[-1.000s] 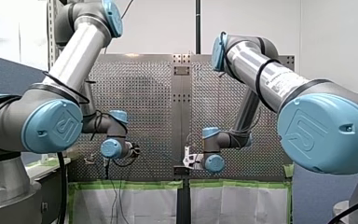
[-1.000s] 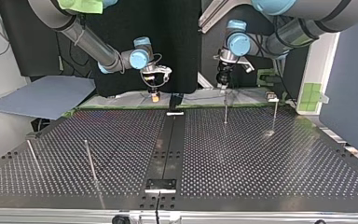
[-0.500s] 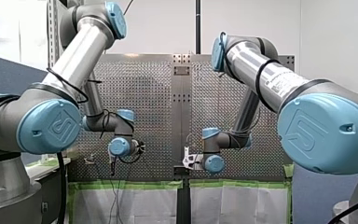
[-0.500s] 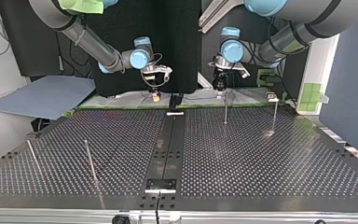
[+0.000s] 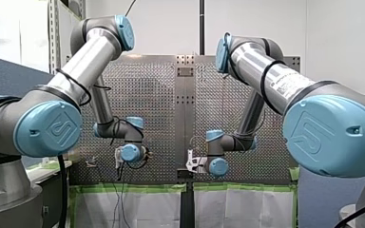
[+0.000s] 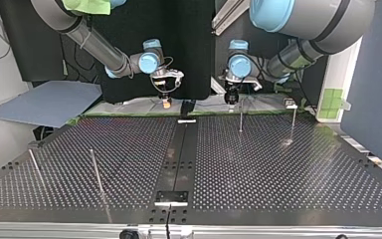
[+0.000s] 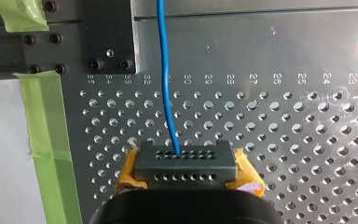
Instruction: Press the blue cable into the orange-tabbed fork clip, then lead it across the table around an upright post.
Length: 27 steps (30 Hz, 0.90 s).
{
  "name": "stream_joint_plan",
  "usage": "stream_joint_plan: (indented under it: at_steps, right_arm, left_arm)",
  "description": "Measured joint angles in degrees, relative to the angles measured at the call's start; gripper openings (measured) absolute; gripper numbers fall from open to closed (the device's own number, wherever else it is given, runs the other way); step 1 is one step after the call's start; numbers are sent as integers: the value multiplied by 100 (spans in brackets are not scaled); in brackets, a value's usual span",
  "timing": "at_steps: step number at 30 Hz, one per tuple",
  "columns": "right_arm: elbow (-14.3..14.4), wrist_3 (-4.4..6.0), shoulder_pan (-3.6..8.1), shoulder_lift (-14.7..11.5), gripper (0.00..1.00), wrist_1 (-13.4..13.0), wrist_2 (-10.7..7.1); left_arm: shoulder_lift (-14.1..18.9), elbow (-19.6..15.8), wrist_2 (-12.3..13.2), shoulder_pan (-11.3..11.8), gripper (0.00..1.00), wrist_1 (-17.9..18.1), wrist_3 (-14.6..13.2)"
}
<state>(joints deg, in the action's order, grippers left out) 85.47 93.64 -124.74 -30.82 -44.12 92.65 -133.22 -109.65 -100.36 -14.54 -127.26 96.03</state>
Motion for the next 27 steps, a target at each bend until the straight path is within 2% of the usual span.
stream_joint_plan:
  at_steps: [5, 16, 18, 20, 21, 23, 24, 26, 27]
  right_arm:
    - [1, 0, 6, 3, 0, -9, 0]
    - [-2, 0, 20, 1, 0, -27, 0]
    - [-3, 1, 20, 1, 0, -27, 0]
    - [-4, 2, 19, 2, 0, -23, 0]
    - [-4, 2, 19, 3, 0, -23, 0]
    - [-5, 2, 18, 4, 0, -24, 0]
    - [-6, 2, 18, 5, 0, -25, 0]
    - [-6, 1, 19, 6, 0, -23, 0]
    - [-5, 1, 19, 7, 0, -22, 0]
  left_arm:
    - [-3, 150, -116, -48, 99, -64, -39]
    - [-5, 176, -203, -80, 99, -81, -123]
    - [-4, 177, -232, -87, 96, -81, -147]
    - [-5, 178, -258, -96, 84, -81, -197]
    - [-5, 178, -269, -101, 84, -81, -220]
    - [-5, 178, -303, -110, 57, -81, -258]
    - [-5, 178, -321, -115, 57, -81, -270]
    - [-5, 178, -351, -127, 38, -81, -298]
    - [-5, 178, -357, -134, 38, -81, -313]
